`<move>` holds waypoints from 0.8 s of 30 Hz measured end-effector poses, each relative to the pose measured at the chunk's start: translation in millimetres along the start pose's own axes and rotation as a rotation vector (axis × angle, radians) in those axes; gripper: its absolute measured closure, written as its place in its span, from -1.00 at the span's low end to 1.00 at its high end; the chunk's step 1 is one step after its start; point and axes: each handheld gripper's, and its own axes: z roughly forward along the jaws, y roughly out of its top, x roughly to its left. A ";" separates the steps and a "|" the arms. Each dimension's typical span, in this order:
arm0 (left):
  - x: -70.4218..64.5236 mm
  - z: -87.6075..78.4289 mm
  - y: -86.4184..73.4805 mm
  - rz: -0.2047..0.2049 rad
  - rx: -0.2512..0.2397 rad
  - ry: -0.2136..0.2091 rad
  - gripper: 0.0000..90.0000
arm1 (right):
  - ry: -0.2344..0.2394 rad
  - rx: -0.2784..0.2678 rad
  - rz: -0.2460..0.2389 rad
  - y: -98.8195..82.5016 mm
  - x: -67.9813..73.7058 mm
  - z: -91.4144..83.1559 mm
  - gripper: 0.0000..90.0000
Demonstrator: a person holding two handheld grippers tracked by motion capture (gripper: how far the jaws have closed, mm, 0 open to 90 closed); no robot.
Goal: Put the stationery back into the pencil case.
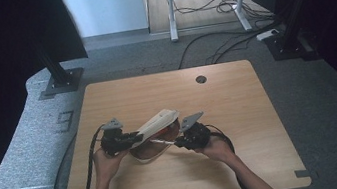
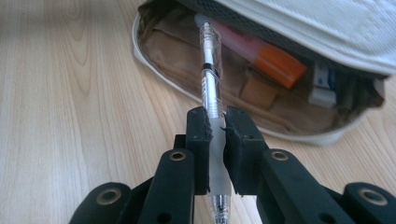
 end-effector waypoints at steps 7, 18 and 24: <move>0.0 -0.1 0.0 0.001 0.002 -0.002 0.72 | 0.010 0.010 -0.020 12.3 2.3 14.9 0.75; 0.1 -0.4 0.1 -0.001 0.002 -0.006 0.72 | 0.027 0.021 -0.039 25.2 3.6 36.6 0.75; -0.2 -0.4 0.2 0.001 0.004 -0.006 0.72 | 0.032 0.026 -0.057 32.1 5.0 47.8 0.75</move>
